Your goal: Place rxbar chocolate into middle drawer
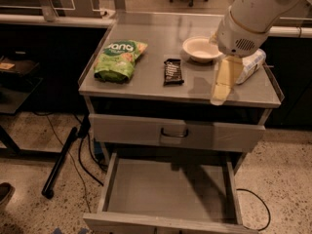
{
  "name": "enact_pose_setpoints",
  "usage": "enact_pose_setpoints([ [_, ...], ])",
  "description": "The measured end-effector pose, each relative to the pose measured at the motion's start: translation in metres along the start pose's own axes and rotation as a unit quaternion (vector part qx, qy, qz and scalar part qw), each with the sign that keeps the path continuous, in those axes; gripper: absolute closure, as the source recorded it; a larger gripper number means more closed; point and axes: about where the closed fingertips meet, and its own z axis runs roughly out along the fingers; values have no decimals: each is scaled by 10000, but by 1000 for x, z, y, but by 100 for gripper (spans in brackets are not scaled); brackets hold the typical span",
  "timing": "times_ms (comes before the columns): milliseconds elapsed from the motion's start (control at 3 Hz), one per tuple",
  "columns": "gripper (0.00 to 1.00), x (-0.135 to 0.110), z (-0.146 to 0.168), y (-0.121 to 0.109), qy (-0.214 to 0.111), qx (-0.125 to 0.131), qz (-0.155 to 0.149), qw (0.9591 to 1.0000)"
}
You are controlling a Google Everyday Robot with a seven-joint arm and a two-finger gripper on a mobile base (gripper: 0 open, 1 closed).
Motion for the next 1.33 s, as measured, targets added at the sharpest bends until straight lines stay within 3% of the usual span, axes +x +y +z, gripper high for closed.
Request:
enact_pose_setpoints([
  [667,0,-5,3,-6,-131,37,-62,9999],
  [1333,0,-28,24,-47,-201,135,-520,9984],
])
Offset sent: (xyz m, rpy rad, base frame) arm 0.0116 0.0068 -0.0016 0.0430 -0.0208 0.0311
